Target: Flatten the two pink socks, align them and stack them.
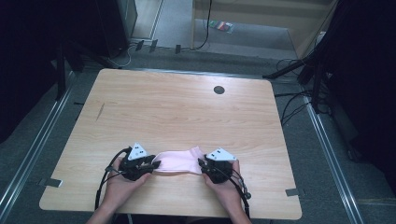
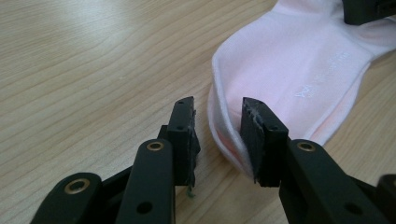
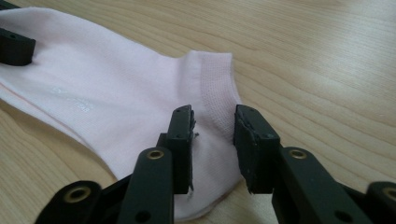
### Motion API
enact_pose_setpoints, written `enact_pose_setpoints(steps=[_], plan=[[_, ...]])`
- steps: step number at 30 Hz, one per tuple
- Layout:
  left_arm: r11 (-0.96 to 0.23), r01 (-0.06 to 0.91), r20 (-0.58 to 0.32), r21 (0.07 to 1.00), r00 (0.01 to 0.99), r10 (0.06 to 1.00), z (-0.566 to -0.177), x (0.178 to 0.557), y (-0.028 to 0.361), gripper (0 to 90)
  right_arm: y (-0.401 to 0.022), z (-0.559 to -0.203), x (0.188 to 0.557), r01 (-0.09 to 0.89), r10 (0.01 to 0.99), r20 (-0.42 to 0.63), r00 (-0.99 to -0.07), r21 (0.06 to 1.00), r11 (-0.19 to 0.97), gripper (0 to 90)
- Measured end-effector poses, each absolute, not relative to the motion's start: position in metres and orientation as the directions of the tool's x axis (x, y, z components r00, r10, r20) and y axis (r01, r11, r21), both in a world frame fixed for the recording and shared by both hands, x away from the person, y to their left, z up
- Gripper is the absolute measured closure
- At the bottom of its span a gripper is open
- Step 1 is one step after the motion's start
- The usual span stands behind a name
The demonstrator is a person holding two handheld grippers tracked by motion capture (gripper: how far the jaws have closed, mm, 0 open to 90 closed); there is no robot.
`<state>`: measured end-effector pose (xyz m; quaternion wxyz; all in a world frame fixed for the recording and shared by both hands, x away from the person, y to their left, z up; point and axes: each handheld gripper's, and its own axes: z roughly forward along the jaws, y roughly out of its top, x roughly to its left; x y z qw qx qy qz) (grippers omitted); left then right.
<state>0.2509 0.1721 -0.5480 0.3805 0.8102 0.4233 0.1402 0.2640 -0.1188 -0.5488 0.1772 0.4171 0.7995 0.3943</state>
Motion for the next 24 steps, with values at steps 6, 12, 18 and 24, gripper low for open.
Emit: enact_pose_setpoints(steps=[6,12,18,24], plan=[[-0.226,0.558,-0.186,0.798,0.586,0.789,-0.544,0.248,0.183,31.0,-0.123,-0.545,0.262,0.518,0.799,0.115,-0.590,0.813,0.266,36.3],[-0.121,0.534,-0.249,0.837,0.568,0.785,-0.536,0.245,0.198,4.1,-0.140,-0.530,0.262,0.540,0.799,0.207,-0.565,0.825,0.168,13.0],[-0.078,0.507,-0.256,0.858,0.554,0.792,-0.533,0.240,0.218,0.0,-0.160,-0.521,0.256,0.511,0.806,0.194,-0.558,0.847,0.150,9.5],[-0.060,0.505,-0.244,0.861,0.513,0.823,-0.536,0.234,0.244,0.0,-0.188,-0.518,0.254,0.516,0.834,0.207,-0.512,0.850,0.106,9.5]])
